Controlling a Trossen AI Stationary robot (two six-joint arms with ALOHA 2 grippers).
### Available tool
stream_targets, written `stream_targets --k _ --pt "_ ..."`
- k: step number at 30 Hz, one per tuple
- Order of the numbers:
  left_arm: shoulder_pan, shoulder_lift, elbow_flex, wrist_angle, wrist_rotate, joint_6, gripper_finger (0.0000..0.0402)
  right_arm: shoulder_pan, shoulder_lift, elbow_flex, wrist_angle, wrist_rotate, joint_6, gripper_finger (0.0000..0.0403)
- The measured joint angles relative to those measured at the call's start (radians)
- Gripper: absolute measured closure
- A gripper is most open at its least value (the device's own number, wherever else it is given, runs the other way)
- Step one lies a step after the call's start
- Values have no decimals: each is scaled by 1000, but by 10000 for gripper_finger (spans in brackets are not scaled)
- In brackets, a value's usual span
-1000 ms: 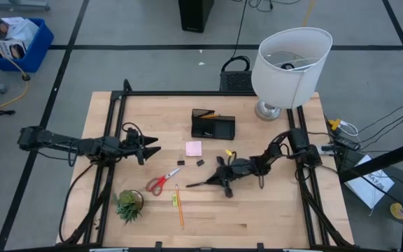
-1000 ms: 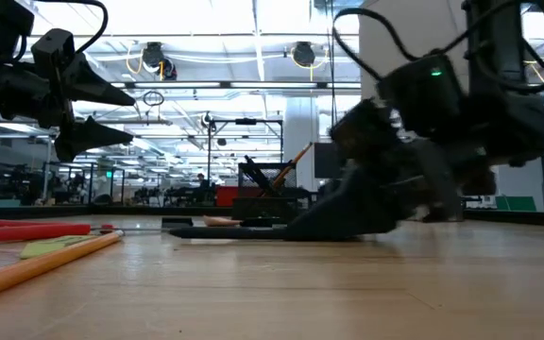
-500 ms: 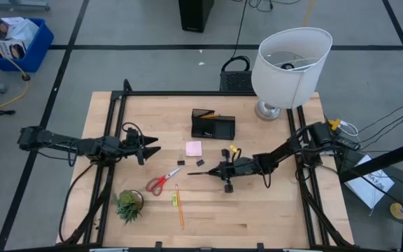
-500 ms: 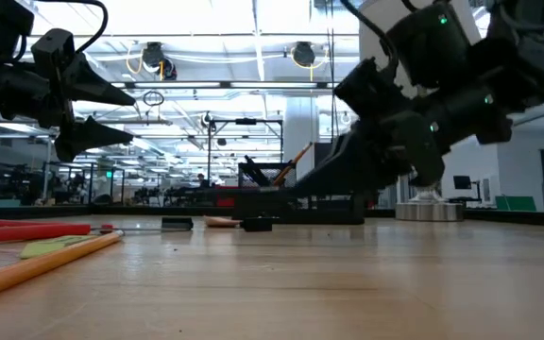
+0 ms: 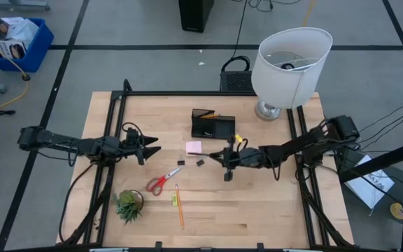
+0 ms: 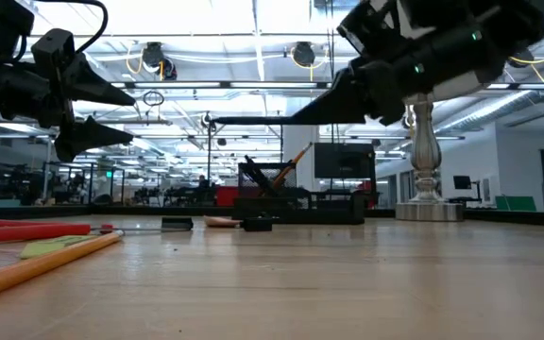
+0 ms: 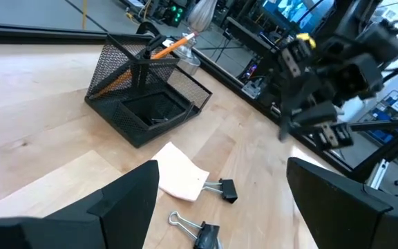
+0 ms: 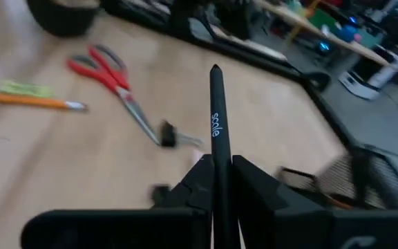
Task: Pick and place office supplies into organizer
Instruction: Put the black ball pen into the desk organizer
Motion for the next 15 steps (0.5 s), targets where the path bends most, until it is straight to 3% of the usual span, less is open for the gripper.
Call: stream_targets --k 15 --pt "0 0 0 0 -7 3 78 -171 -55 496 -780 29 -25 363"
